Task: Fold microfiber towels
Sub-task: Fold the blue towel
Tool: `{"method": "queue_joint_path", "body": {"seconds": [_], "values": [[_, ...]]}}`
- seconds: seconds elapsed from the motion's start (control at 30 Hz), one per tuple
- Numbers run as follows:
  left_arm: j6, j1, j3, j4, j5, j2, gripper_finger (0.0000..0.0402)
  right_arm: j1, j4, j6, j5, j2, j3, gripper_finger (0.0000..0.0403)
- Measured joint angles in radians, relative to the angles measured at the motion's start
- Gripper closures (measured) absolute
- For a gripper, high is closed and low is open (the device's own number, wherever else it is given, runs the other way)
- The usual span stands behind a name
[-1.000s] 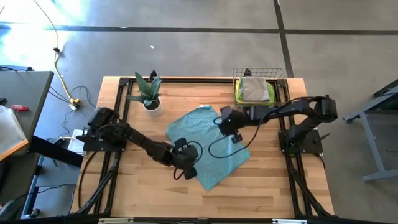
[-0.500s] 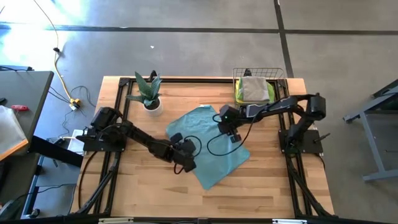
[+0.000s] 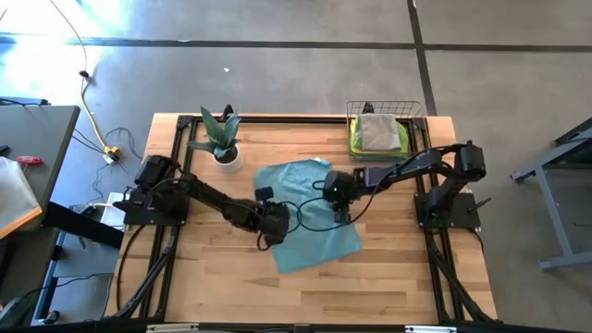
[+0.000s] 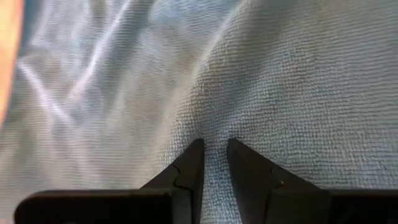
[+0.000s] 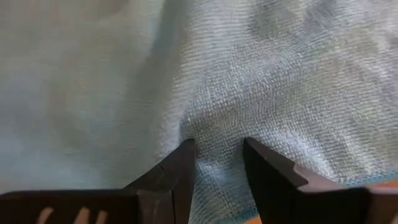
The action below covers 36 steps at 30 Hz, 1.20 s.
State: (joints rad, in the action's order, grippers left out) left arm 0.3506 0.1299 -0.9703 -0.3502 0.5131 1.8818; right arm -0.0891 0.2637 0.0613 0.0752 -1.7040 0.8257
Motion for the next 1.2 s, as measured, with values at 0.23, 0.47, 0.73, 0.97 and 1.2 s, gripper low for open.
{"method": "queue_joint_path", "body": {"seconds": [0.23, 0.47, 0.73, 0.97, 1.2], "values": [[-0.217, -0.070, 0.003, -0.010, 0.017, -0.014, 0.0337, 0.124, -0.023, -0.266, -0.109, -0.002, 0.000, 0.0272], [-0.236, -0.070, 0.008, -0.039, -0.100, -0.102, 0.0337, 0.177, 0.122, -0.221, -0.261, 0.050, 0.028, 0.0272], [-0.048, 0.034, 0.003, -0.024, -0.367, -0.233, 0.0337, 0.198, 0.318, -0.277, -0.242, 0.146, 0.156, 0.0272], [-0.023, 0.213, 0.005, -0.014, -0.319, -0.193, 0.0328, 0.367, 0.270, -0.455, -0.124, 0.137, 0.141, 0.0272], [-0.070, 0.357, 0.004, 0.025, -0.205, -0.169, 0.0270, 0.582, 0.134, -0.508, -0.247, 0.129, 0.141, 0.0268]]}}
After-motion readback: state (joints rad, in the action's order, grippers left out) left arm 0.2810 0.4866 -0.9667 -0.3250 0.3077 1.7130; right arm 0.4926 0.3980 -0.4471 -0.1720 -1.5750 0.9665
